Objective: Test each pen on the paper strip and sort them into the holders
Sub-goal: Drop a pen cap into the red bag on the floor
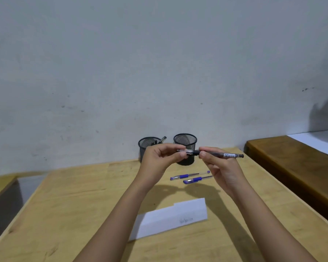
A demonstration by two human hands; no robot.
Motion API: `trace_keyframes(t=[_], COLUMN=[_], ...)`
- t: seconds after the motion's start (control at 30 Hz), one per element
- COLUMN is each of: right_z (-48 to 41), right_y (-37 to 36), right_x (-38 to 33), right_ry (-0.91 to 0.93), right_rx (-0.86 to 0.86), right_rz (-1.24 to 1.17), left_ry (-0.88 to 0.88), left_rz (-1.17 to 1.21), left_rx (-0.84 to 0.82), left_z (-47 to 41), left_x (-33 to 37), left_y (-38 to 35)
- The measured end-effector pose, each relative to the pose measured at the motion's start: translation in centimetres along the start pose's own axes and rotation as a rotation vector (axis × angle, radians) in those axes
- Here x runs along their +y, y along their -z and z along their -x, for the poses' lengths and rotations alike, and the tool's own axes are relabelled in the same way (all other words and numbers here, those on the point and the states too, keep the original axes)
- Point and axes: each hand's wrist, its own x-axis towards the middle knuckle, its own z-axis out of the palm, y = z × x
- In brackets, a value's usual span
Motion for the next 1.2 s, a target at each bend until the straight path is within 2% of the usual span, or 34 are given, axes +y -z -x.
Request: trace_keyframes(t=[0.17,0.43,0.53,0.7,0.8,0.9,1.03,1.1,1.2], right_z=[-2.1,-1.1,1.9,8.2,12.5,17.0,22.7,25.4,29.3], right_y=[2.6,6.2,7.1,8.6,9.4,11.5,16.2,19.3,23.9], right_x=[-1.8,-6.7,-9.2,-12.9,-14.3,-14.3,-11.8,-9.5,-5.3], right_ry=[0.169,0.300,0.357,0.422,0.462,0.457,0.351,0.253,0.100], right_rx=[0.079,0.254,0.382,0.610,0.645,0.707,0.868,0.936,1.049], right_rz=[0.041,0.128,0.124,-0.014,0.128,0.330,0.547,0.595,0.708], left_ry=[-0.014,-0.025,-0.075,-0.195,-0.230,-0.279,-0.098,-0.033,-0.114], left_rz=[0.029,0.149,0.180,0.189,0.142,-0.063,-0.593,-0.792,-1.102], left_rx=[-0.117,-0.248,-0.278,-0.311,-0.314,-0.453,-0.839,-0.919,-0.953], left_z=[-5.0,-8.2,-6.9,-1.3,2.2,5.6,8.5,9.5,9.7], left_x=[-0.5,-0.3,0.2,1.8,1.8,0.2,-5.0,-7.6,-10.0], left_y=[-2.8,-9.9,-13.8,-20.3,-22.7,-24.2,-25.1,-25.1,-26.2])
